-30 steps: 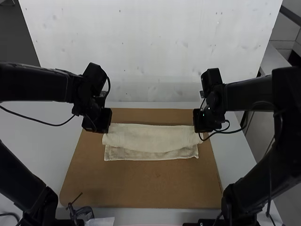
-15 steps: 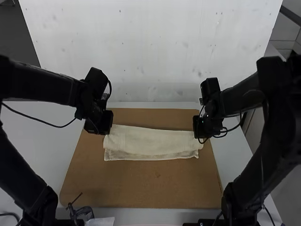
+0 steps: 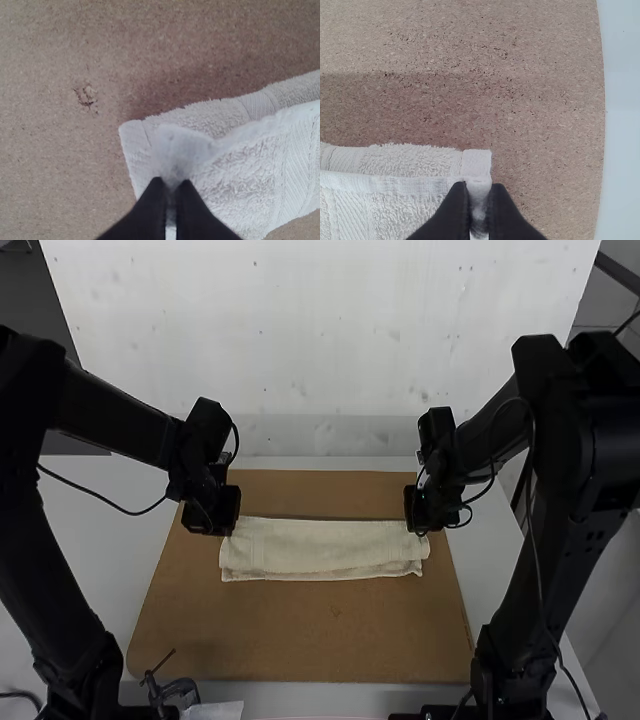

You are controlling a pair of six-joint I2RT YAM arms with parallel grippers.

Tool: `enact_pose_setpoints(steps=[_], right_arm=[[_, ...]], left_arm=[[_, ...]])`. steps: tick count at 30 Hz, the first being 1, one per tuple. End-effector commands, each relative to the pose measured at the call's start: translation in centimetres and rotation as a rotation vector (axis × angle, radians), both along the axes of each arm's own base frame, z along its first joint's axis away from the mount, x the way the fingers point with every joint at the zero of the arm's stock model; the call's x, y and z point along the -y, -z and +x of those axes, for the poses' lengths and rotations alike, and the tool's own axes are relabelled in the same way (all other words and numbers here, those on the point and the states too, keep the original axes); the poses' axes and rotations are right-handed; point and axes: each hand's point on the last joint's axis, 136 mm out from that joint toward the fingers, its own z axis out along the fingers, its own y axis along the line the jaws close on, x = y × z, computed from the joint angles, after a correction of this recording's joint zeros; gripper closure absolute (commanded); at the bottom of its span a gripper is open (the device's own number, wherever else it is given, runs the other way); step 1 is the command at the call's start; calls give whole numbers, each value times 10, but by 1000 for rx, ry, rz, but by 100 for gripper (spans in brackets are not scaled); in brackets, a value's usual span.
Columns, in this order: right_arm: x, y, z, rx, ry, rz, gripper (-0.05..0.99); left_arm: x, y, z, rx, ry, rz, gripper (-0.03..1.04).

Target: Fold the towel.

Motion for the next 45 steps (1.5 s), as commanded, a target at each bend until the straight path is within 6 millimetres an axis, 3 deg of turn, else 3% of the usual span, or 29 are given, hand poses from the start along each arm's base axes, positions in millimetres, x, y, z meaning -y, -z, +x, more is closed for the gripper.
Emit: enact_pose_setpoints(steps=[1,11,13,15,17,18,20,22,28,31,33,42,43,45], right_arm=[[3,-3,8,14,29,3,92],[-2,-3,9,29,21,8,91],[-1,-2,7,25,19,7,73],[-1,-1,6,18,22,26,44],[2,-2,5,11,35,45,26],[3,-2,4,3,39,47,23],[5,-5,3,3,43,57,23],[8,-8,2,3,53,65,23],[13,-17,-3,-14,98,128,23],[16,-6,-8,-65,125,142,23],[14,4,-12,-111,139,159,23],[7,45,-16,-242,177,176,23],[6,48,-17,-251,177,175,26],[3,54,-17,-269,181,175,45]], left_arm=[[-7,10,4,-6,-13,19,99],[-11,38,4,-69,-26,40,99],[-13,37,7,-60,-35,31,99],[-15,35,11,-52,-47,22,94],[-17,30,17,-42,-60,-4,66],[-17,27,21,-42,-66,-23,51],[-19,21,24,-51,-79,-47,16],[-19,17,23,-59,-78,-57,1],[-28,-7,30,9,-89,-71,0],[-33,-34,38,87,-100,-88,1],[-33,-41,39,108,-99,-95,1],[-34,-41,35,108,-96,-95,1],[-34,-41,35,107,-98,-95,1],[-35,-41,35,107,-98,-94,1]])
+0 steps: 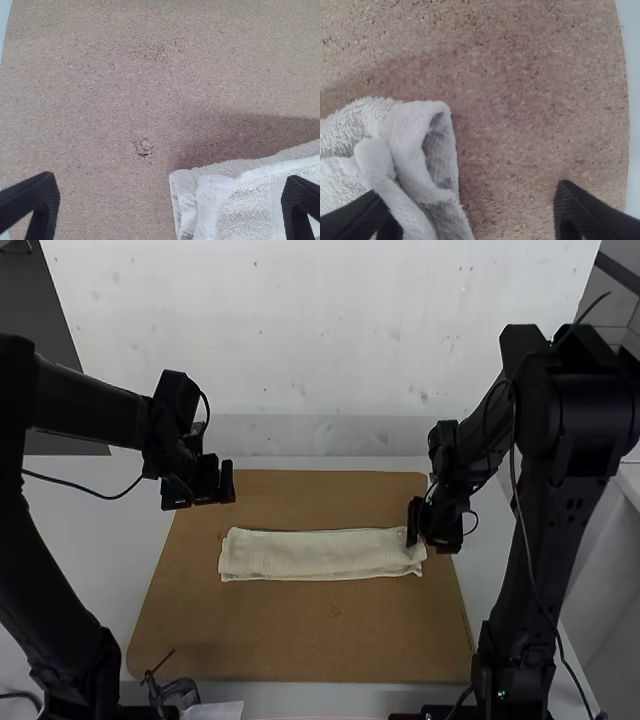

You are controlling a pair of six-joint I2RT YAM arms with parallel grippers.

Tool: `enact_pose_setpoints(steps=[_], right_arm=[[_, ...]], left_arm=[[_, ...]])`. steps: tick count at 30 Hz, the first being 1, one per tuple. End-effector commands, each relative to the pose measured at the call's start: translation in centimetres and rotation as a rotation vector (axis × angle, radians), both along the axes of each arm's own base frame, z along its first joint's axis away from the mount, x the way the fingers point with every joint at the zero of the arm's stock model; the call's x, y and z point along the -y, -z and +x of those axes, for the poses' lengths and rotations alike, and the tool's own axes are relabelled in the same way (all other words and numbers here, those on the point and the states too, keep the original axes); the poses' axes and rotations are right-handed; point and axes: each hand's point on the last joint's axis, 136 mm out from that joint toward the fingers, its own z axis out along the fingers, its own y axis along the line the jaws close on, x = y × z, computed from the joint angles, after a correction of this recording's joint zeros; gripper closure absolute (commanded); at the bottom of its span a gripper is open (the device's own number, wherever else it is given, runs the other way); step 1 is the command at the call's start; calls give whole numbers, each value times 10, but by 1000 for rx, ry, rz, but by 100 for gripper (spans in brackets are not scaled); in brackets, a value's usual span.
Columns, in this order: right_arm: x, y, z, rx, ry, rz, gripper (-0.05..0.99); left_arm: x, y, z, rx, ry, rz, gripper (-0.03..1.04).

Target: Fold the towel.

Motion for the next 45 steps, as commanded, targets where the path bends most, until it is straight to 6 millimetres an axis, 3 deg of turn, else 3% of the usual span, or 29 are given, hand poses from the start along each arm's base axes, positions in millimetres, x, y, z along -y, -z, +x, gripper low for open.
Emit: enact_pose_setpoints(steps=[1,3,6,16,20,28,34,36,38,42,45], right_arm=[[-10,16,-2,-50,14,31,59],[-14,18,-3,-56,3,29,77],[-18,19,-5,-58,-2,29,92],[-3,8,-4,-51,20,25,92],[22,-7,3,-8,54,18,92],[94,-20,5,20,144,-17,92],[123,-32,4,25,179,-31,92],[118,-39,6,33,168,-30,92],[100,-49,9,48,137,-26,92],[45,-65,16,80,53,1,92],[-10,-67,15,71,-34,10,92]], left_arm=[[0,-7,4,22,9,-5,1],[-2,-7,4,24,6,-5,1],[-3,-9,4,27,3,-5,1],[-6,-11,-2,24,3,-6,1],[-7,-13,-5,32,3,-7,1],[-8,-22,-9,56,1,-12,1],[-9,-21,-12,54,1,-11,1],[-9,-20,-13,53,1,-11,1],[-9,-20,-13,53,1,-11,1],[-10,-20,-12,53,-3,-11,1],[-14,-22,-13,61,-13,-11,1]])
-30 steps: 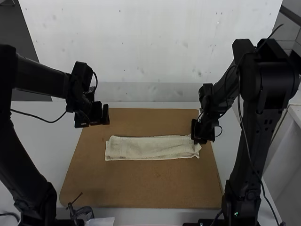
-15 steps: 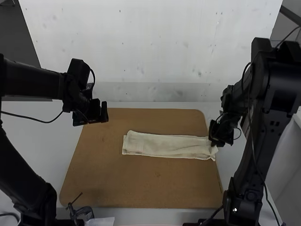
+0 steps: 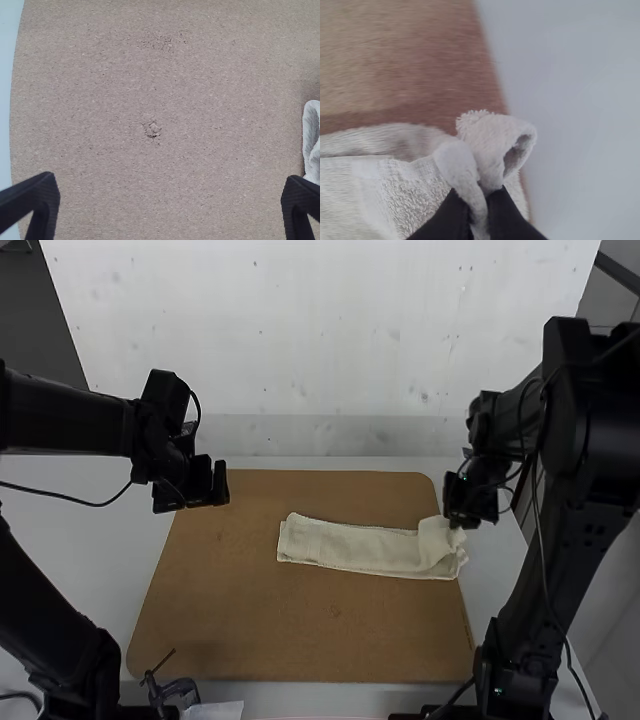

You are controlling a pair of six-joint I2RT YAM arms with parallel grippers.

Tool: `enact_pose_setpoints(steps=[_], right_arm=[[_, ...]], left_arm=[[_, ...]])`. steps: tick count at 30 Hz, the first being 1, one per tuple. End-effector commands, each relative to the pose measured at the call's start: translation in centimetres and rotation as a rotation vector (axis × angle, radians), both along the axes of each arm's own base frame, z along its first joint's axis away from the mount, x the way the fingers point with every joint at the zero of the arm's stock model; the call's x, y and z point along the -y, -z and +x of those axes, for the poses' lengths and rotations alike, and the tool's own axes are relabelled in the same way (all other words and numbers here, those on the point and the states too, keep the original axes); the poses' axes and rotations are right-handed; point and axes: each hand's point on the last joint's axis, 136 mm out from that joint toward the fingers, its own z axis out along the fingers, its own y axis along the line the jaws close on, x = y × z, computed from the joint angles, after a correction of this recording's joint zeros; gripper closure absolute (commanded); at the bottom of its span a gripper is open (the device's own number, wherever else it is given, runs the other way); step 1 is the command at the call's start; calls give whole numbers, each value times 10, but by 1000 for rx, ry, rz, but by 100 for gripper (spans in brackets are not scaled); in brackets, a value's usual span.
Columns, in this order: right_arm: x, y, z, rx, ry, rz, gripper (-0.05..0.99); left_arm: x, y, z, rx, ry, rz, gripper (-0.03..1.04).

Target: Fold the towel.

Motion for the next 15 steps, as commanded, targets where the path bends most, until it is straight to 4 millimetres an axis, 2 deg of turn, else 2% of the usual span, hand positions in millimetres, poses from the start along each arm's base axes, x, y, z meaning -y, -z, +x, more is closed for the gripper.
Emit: enact_pose_setpoints(steps=[1,4,8,15], right_arm=[[-64,-13,5,27,-75,10,92],[-114,-16,2,35,-154,-3,92],[-165,-21,3,37,-218,-6,92],[-232,-19,2,26,-282,-14,92]], left_arm=[[-6,-12,2,44,-3,-5,1],[-10,-17,1,58,-14,-5,1],[-19,-22,-2,66,-25,4,1],[-31,-26,-5,80,-49,9,1]])
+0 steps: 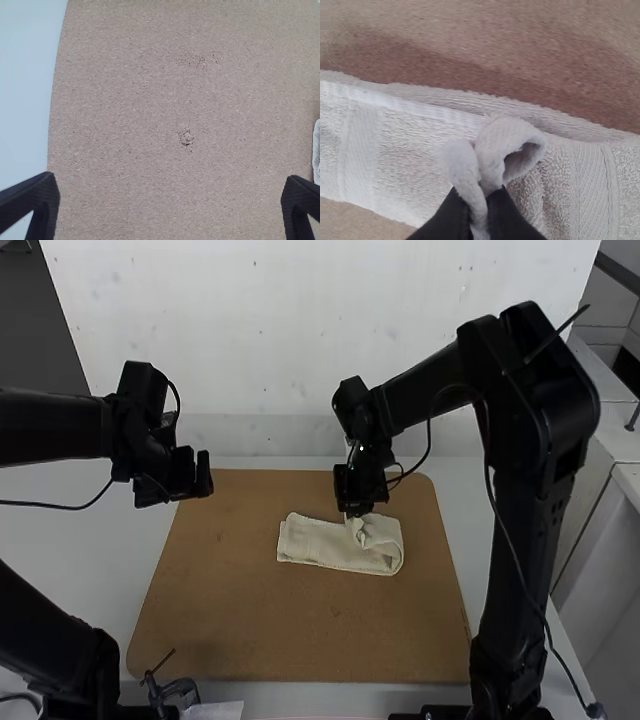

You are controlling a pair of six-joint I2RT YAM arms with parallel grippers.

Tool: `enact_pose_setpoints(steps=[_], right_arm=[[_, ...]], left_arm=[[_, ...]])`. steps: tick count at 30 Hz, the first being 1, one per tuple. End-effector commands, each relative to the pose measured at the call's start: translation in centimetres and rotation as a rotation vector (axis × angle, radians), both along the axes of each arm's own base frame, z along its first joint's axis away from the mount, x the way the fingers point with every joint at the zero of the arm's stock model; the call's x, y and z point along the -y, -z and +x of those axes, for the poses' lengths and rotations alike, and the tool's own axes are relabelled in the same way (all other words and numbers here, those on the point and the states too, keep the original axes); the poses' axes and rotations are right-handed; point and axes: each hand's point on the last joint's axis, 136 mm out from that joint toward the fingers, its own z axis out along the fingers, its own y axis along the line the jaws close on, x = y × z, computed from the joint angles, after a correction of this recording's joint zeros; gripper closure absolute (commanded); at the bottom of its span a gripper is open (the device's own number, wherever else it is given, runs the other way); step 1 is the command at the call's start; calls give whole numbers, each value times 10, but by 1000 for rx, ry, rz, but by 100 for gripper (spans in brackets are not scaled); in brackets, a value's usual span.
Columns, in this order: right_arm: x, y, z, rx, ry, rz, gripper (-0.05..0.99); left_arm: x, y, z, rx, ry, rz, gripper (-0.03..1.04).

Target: Fold the towel.

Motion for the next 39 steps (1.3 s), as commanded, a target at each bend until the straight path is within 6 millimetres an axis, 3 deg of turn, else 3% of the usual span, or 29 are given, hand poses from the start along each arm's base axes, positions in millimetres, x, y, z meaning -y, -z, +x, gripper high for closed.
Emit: enact_pose_setpoints(steps=[1,13,19,23,32,35,39], right_arm=[[-28,-4,10,28,39,1,92],[-84,4,33,64,36,-28,92],[-110,-2,36,77,5,-35,92],[-121,-4,37,82,-7,-35,92],[-132,15,23,43,-26,-66,91],[-136,8,28,60,-21,-43,61],[-141,-30,37,122,3,34,60]], left_arm=[[-5,-6,-2,26,6,3,1],[-9,-4,-5,23,4,-9,1],[-13,1,-7,11,-1,-10,1],[-15,3,-9,5,-5,-19,1],[-16,8,-11,-2,2,-35,1],[-17,9,-11,0,0,-36,1],[-19,12,-13,-5,-6,-36,1]])
